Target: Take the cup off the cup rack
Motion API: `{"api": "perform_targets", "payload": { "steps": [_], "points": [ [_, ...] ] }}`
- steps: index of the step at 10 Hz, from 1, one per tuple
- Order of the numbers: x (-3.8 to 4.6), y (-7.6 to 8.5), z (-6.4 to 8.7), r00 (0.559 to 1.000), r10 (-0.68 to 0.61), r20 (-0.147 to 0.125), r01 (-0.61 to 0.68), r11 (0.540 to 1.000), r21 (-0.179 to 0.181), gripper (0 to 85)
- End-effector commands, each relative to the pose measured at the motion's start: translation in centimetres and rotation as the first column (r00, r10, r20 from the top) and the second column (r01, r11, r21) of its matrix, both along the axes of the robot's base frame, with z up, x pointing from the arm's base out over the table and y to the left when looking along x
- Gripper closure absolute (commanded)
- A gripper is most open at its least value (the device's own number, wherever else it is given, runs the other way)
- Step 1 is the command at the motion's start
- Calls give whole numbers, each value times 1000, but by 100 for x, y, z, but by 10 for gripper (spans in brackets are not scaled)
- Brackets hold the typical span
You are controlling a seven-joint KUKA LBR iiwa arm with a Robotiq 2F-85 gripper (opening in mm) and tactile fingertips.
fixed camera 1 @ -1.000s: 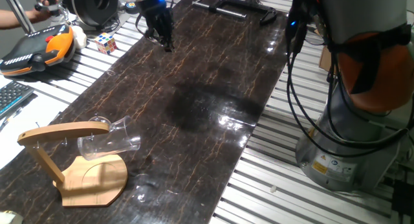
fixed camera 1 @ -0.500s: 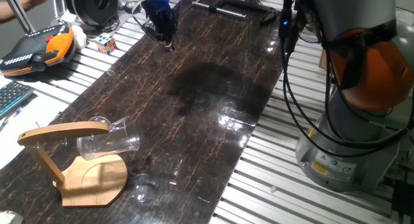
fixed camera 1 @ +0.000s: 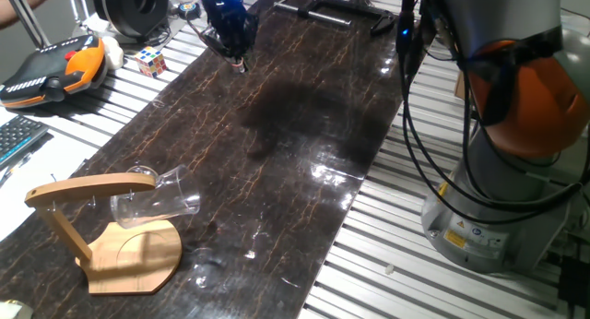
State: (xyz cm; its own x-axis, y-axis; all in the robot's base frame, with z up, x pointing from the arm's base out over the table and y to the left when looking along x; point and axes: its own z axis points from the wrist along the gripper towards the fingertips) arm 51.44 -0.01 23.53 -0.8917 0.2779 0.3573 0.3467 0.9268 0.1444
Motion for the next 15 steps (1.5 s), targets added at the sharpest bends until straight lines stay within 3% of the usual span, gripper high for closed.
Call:
{"api": "perform_targets", "payload": {
  "steps": [1, 2, 3, 5, 7, 9, 12, 15],
  "points": [
    [1, 3, 3, 958, -286, -3, 286, 958, 5, 830],
    [1, 3, 3, 951, -310, -4, 310, 951, 12, 830],
    [12, 173, 9, 936, -353, 2, 353, 936, -2, 830],
    [-47, 516, 14, 911, -412, 8, 412, 911, -21, 830],
    [-102, 723, -54, 892, -452, -1, 452, 892, 1, 830],
    [-94, 957, -163, 863, -505, 27, 505, 863, -12, 830],
    [-50, 1137, -337, 807, -590, 31, 590, 807, -7, 830],
    [-47, 1345, -414, 746, -665, 47, 666, 745, -34, 830]
  ]
}}
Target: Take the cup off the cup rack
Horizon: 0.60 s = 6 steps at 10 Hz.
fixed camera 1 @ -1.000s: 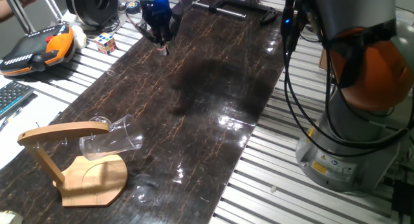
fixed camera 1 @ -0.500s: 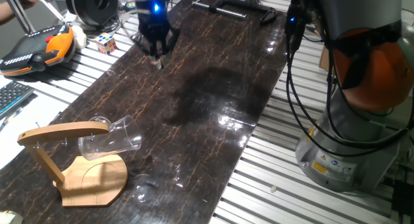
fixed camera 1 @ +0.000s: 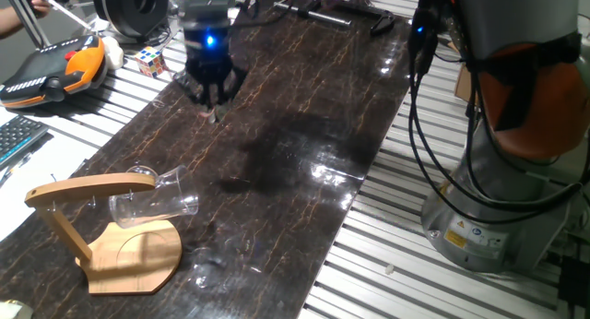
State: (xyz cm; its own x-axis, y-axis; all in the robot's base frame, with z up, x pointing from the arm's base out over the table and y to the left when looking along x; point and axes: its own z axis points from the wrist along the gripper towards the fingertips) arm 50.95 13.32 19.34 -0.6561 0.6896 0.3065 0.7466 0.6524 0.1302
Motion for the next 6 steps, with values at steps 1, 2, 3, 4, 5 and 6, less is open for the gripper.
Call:
{"api": "perform_targets", "payload": {
  "steps": [1, 2, 3, 4, 5, 6],
  "points": [
    [-9, 27, -21, 973, -230, -2, 230, 973, 10, 830],
    [-9, 27, -25, 970, -243, -2, 243, 970, 33, 830],
    [-9, 27, -25, 970, -243, -2, 243, 970, 33, 830],
    [-9, 27, -25, 970, -243, -7, 243, 970, 32, 830],
    [-9, 27, -25, 973, -231, -29, 232, 972, 29, 830],
    [-9, 27, -25, 973, -228, -45, 229, 973, 23, 830]
  ]
}}
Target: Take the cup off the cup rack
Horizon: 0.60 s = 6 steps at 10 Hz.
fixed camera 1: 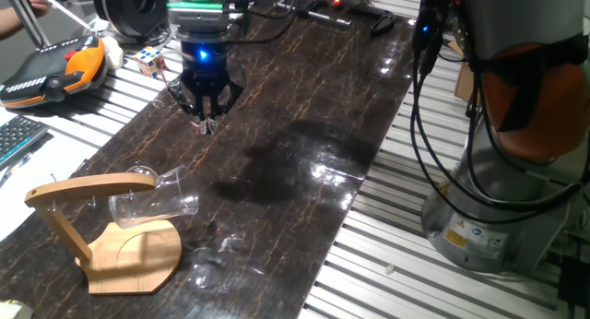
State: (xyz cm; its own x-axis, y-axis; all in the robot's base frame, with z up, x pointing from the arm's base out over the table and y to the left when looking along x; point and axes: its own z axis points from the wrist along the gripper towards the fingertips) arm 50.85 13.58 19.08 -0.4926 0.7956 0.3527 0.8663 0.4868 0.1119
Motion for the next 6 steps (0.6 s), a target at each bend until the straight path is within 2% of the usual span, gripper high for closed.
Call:
{"api": "perform_targets", "payload": {
  "steps": [1, 3, 6],
  "points": [
    [1, 1, 1, 999, -33, -17, 33, 999, 10, 830],
    [1, 1, 1, 995, -85, -60, 89, 994, 65, 830],
    [1, 5, -3, 994, -95, -57, 98, 993, 59, 830]
  ]
}}
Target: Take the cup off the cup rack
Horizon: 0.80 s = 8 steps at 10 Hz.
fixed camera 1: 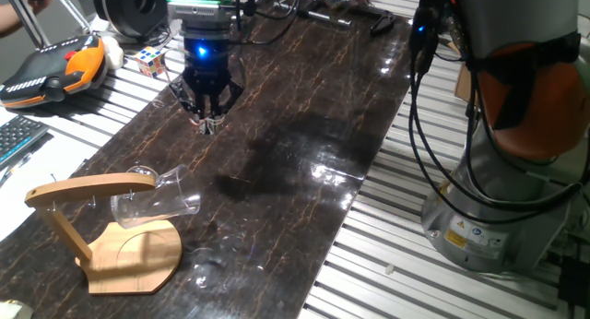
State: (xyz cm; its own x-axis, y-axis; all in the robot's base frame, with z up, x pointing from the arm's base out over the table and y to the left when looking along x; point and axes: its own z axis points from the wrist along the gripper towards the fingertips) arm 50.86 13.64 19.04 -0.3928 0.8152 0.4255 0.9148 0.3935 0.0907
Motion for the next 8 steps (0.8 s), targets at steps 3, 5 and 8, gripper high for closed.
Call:
{"api": "perform_targets", "payload": {
  "steps": [3, 5, 8],
  "points": [
    [-10, 25, -18, 1000, 13, -8, -13, 1000, 0, 660],
    [-41, 98, -78, 1000, -25, -13, 25, 1000, 12, 533],
    [-86, 252, -126, 988, -153, -20, 153, 988, 9, 400]
  ]
}}
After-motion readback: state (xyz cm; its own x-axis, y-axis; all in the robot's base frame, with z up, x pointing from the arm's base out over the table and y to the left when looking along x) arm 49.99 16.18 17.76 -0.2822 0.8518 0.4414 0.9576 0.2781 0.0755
